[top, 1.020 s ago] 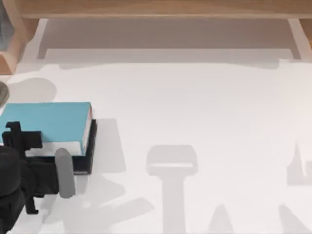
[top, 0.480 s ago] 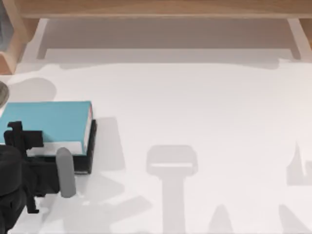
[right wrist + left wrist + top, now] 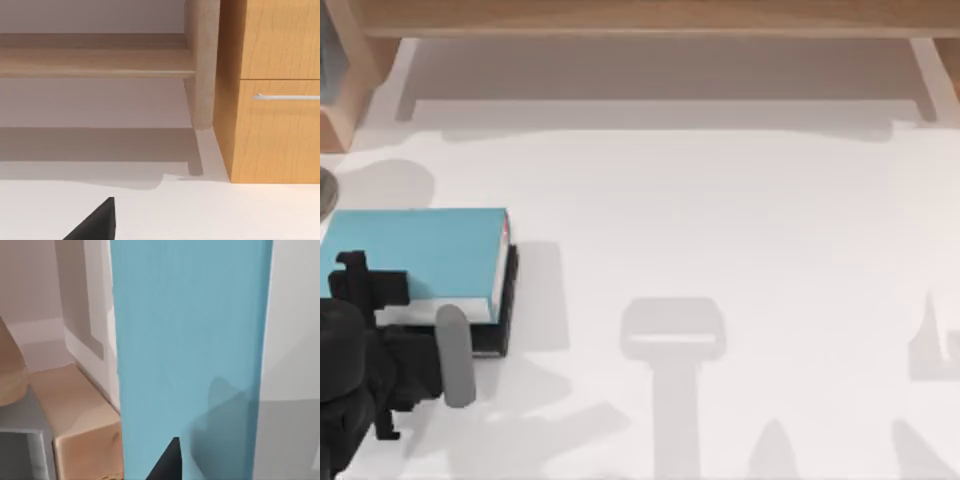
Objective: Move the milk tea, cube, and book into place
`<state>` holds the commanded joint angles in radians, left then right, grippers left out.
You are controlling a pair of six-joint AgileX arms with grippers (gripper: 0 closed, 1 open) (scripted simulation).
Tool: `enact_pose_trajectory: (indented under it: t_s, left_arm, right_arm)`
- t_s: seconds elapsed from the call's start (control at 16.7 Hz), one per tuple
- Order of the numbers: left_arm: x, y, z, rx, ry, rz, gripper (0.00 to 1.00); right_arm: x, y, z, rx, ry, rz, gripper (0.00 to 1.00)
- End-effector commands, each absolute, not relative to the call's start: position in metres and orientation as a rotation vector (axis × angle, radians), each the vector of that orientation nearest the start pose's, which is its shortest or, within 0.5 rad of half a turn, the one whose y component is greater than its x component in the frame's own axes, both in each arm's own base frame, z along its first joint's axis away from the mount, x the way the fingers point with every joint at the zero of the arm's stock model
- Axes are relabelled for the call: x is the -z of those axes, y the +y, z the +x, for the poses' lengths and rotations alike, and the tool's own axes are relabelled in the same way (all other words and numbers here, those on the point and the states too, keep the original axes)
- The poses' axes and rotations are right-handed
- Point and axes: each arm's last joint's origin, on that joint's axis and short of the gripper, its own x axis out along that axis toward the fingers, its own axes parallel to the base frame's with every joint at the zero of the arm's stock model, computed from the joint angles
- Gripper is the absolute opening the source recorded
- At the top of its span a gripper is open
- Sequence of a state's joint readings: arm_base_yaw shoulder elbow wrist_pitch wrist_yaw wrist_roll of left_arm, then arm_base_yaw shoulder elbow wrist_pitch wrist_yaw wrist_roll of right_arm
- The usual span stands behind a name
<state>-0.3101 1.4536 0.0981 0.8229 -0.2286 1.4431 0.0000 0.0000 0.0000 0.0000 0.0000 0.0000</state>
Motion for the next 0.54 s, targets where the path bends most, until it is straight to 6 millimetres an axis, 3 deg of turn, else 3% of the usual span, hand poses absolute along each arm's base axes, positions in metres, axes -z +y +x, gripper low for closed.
enact_pose_trajectory:
  t_s: [0.18, 0.54]
  left_arm:
    - [-0.0849, -0.0516, 0.1825, 0.437, 0.379, 1.539, 0.98]
    - [-0.0849, -0.0516, 0.1825, 0.437, 0.379, 1.539, 1.00]
  right_arm:
    - [-0.1600, -0.0012, 0.1057, 0.000, 0.000, 0.000, 1.00]
    - [-0.1600, -0.0012, 0.1057, 0.000, 0.000, 0.000, 1.00]
